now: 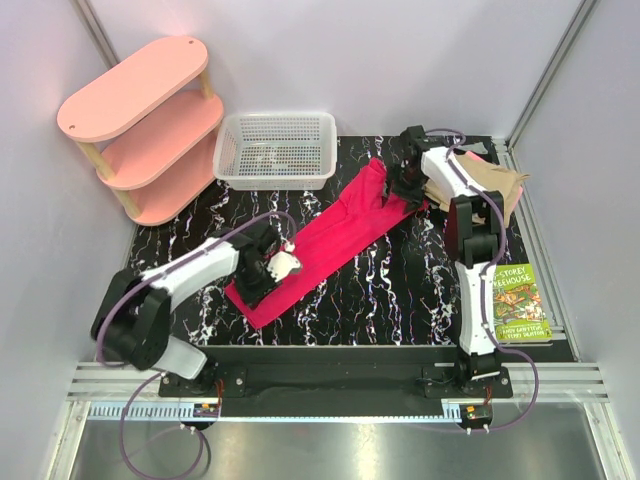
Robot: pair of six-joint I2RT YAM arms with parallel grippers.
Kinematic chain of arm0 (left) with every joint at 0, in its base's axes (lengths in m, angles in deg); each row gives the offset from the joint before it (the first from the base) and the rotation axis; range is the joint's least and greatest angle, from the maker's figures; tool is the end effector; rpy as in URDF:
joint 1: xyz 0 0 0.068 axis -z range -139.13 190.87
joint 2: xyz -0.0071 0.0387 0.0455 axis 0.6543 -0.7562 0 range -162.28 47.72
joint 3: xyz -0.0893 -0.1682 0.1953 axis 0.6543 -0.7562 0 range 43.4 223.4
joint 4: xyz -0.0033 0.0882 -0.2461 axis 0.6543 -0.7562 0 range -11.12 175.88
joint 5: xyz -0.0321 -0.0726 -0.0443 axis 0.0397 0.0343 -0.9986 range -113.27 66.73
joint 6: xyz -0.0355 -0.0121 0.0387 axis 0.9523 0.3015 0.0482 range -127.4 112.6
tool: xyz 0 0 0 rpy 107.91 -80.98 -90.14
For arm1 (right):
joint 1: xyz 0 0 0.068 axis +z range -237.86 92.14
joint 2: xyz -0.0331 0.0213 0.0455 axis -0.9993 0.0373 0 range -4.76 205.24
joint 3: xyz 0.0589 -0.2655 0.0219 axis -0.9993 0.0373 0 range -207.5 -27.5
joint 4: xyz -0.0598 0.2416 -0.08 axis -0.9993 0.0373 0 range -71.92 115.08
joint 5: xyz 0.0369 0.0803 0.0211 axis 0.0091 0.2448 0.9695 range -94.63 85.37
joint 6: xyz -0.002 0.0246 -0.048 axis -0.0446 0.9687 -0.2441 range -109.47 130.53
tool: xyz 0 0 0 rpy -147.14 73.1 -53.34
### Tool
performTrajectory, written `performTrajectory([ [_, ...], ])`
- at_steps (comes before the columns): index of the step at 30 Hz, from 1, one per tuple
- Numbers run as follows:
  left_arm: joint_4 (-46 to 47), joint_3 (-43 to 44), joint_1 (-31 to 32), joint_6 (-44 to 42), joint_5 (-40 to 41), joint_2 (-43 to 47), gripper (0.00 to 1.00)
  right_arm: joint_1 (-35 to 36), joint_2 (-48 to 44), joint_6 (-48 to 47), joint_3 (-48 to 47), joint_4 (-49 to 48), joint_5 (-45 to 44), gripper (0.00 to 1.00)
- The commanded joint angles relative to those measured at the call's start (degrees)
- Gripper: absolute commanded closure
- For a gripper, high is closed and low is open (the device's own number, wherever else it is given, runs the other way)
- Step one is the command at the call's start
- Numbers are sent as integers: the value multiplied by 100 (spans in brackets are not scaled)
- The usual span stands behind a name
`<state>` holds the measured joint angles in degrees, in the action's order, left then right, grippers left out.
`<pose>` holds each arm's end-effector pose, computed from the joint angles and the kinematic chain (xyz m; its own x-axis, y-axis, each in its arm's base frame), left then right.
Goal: Fold and stack the t-shirts
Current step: Rotate the tshirt 45 degrees, then grab the bottom of the folded rectangular tshirt with right arm
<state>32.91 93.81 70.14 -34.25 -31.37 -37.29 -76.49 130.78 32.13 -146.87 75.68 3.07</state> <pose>0.2047 -0.1203 0.1776 -0.5566 0.8246 -0.1015 0.8302 0.5473 -0.1063 0.4804 0.1015 0.1829 -0.9606 0.1789 -0.2125 0.1307 0.9661 0.2225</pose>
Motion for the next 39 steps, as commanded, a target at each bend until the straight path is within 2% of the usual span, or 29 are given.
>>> performTrajectory([
  [1, -205, 574, -228, 57, -245, 1362, 78, 818, -1529, -271, -77, 23, -1039, 4],
  [2, -205, 853, -621, 66, -314, 1591, 82, 1057, -1688, -314, -77, 58, -1260, 0],
  [4, -196, 1171, -1176, 75, -647, 2206, 92, 1732, -2119, -333, -51, 128, -1909, 0],
  [5, -196, 1494, -1727, 75, -754, 2374, 94, 1954, -2251, -315, 36, 163, -2104, 0],
  [6, -196, 1602, -1985, 75, -824, 2680, 91, 2200, -2478, -219, 106, 190, -2663, 1],
  [7, -179, 1690, -2431, 57, -903, 2822, 88, 2855, -2576, -201, 307, 190, -2956, 0],
  [8, -118, 1778, -2636, 48, -921, 2954, 84, 3166, -2638, -174, 422, 207, -3229, 0],
  [9, -74, 1762, -2820, 57, -913, 3147, 74, 3517, -2691, -122, 528, 225, -3675, 0],
  [11, 128, 1683, -3435, 110, -1000, 3236, 65, 4280, -2648, 36, 818, 295, -3820, 0],
  [12, 190, 1587, -3681, 136, -1096, 3211, 65, 4477, -2482, 98, 836, 339, -3881, 0],
  [14, 217, 1533, -4585, 163, -1745, 2949, 65, 4985, -2210, 325, 872, 392, -3803, 0],
  [15, 173, 1542, -4902, 163, -2018, 2807, 65, 5101, -2121, 396, 872, 375, -3542, 0],
  [16, 51, 1559, -5480, 76, -2568, 2649, 65, 5242, -2050, 449, 863, 374, -3452, 0],
  [19, -334, 1656, -6221, -187, -3353, 1946, 66, 5822, -1848, 406, 924, 16, -3643, 0],
  [21, -590, 1735, -6381, -399, -3671, 1489, 67, 6251, -1559, 143, 828, 40, -4194, 0],
  [23, -758, 1718, -6496, -619, -3725, 1278, 68, 6411, -1296, -41, 626, 58, -4251, 3],
  [25, -750, 1674, -6549, -716, -3769, 1233, 68, 6491, -1189, -121, 503, -108, -4050, 6],
  [32, -785, 1709, -6637, -743, -4015, 1408, 68, 6535, -610, -341, 82, -522, -3426, 5],
  [39, -829, 1726, -6777, -839, -4086, 1137, 68, 6553, -117, -684, -463, -838, -3240, 5],
])
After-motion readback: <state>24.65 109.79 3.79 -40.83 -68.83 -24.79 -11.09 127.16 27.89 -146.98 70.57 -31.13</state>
